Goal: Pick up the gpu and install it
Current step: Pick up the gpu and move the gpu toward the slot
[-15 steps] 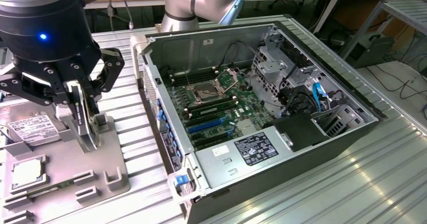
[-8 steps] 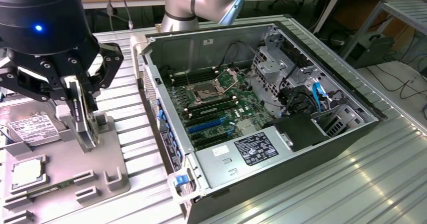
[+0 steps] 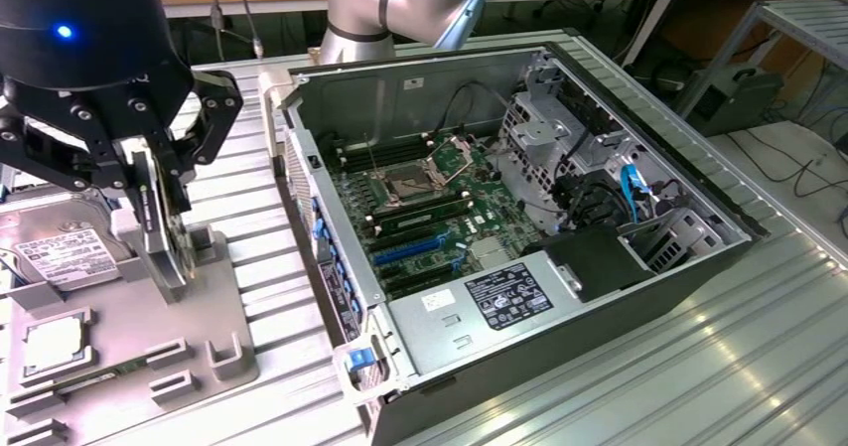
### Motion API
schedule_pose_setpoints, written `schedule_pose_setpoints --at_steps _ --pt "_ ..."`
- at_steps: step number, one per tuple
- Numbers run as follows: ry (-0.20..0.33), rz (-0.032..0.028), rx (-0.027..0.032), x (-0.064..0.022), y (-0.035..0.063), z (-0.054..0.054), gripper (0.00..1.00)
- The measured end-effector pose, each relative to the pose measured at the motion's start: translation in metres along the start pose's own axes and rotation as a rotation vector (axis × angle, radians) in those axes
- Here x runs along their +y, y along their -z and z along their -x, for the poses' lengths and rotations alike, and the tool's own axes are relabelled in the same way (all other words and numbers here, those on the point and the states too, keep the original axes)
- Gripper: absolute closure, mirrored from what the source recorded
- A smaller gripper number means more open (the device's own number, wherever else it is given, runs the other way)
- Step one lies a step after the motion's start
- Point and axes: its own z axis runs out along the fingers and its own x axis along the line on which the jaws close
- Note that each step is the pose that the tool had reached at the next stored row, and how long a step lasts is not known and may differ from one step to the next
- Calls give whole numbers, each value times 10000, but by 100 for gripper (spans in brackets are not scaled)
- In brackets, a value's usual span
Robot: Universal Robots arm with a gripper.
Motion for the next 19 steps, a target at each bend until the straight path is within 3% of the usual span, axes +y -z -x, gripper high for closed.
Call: schedule_pose_setpoints --at_steps 10,19 --pt "0 0 -1 -6 166 0 72" --pt "2 0 0 -7 172 8 72"
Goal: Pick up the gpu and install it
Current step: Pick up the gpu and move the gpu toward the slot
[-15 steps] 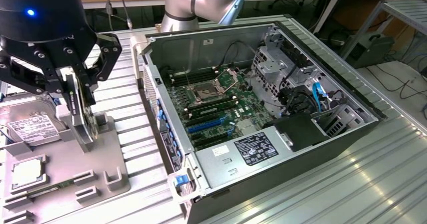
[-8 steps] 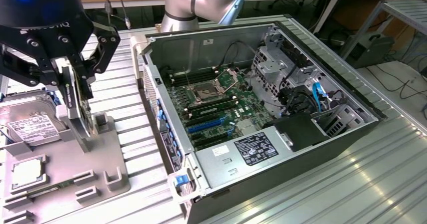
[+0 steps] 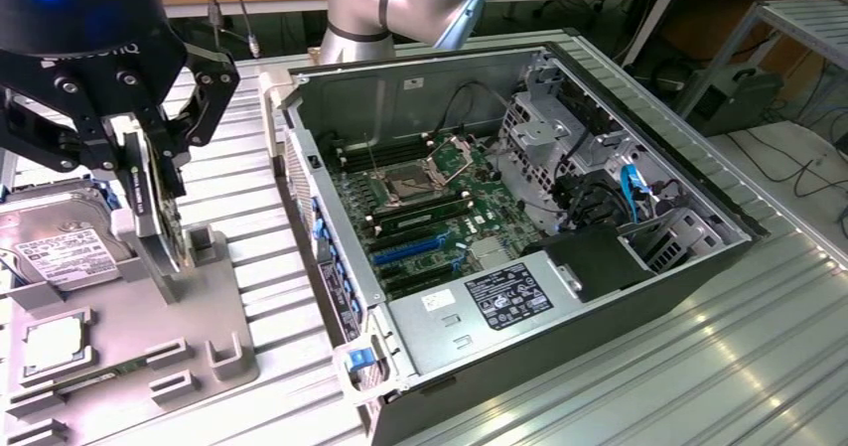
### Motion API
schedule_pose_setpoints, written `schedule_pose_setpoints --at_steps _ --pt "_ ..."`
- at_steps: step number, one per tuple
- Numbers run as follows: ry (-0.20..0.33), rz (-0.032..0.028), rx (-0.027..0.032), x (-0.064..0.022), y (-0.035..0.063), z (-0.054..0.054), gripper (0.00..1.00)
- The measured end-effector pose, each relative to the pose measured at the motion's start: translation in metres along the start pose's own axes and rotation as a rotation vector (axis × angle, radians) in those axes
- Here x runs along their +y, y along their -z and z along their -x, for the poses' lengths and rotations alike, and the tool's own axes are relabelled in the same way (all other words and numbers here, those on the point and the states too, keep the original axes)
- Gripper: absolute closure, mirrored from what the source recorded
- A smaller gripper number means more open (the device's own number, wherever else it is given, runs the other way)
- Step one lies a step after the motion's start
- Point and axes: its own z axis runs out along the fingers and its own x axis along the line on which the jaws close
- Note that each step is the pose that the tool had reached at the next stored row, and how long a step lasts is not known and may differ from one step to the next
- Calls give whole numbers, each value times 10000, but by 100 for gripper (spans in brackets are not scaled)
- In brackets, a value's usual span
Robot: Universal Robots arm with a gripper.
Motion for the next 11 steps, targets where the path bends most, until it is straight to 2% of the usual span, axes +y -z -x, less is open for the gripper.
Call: schedule_pose_setpoints --at_steps 11 --pt "-2 0 -1 -2 -1 57 72"
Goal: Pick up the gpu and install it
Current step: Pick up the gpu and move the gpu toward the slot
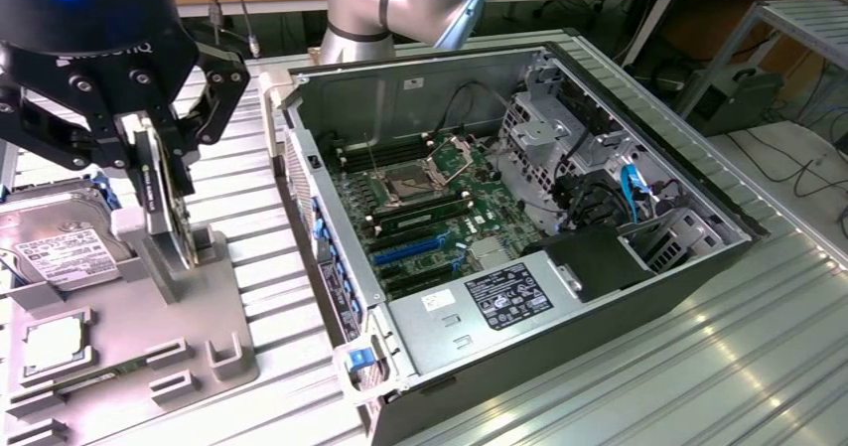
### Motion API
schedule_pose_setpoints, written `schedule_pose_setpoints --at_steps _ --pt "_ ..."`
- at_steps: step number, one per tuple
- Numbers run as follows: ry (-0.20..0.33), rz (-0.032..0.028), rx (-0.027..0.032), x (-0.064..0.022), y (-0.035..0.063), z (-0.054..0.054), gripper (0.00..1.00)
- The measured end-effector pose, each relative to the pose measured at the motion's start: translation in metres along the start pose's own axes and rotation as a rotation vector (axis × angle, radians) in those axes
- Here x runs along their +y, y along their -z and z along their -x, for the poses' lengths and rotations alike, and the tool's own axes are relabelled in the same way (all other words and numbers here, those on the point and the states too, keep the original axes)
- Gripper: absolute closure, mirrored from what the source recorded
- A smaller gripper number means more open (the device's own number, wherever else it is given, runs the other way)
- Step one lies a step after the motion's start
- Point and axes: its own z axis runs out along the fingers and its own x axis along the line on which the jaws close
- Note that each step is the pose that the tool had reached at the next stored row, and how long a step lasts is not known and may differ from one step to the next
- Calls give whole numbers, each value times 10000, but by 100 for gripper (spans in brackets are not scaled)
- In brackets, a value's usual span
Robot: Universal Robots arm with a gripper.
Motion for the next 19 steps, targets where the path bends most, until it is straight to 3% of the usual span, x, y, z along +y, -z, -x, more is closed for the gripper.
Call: schedule_pose_setpoints --at_steps 19 --pt "0 -1 0 -4 0 97 72"
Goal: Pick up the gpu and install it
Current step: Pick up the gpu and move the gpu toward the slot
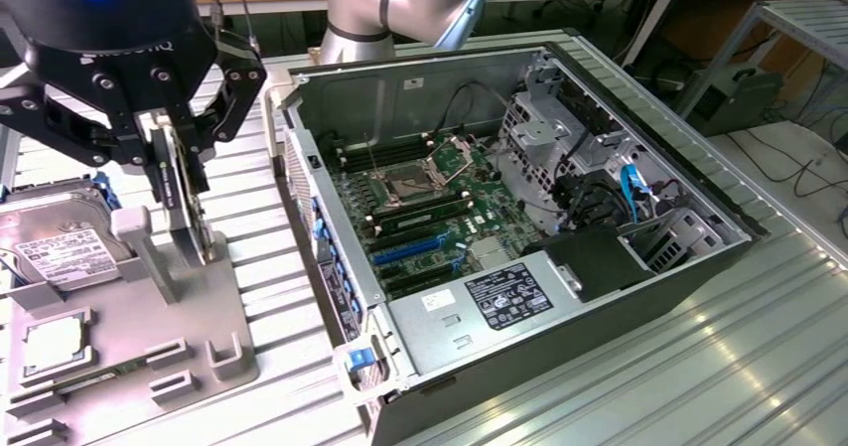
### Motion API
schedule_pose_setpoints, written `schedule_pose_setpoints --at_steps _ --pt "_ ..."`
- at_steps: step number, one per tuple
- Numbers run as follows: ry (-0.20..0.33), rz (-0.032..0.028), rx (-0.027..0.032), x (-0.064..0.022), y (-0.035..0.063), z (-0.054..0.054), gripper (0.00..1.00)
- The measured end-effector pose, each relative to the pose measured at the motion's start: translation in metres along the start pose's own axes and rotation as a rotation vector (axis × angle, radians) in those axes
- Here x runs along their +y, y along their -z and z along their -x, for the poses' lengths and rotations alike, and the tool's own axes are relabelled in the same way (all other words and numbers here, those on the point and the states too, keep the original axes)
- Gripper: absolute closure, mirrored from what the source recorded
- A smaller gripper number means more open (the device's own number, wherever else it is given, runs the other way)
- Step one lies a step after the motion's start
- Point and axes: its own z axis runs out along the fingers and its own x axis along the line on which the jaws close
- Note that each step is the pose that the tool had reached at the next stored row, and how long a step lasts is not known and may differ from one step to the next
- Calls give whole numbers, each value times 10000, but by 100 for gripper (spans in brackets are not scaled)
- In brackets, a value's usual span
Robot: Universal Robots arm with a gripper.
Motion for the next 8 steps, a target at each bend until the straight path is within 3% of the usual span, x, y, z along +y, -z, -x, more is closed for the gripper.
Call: schedule_pose_setpoints --at_steps 8 --pt "0 0 0 -2 0 42 72"
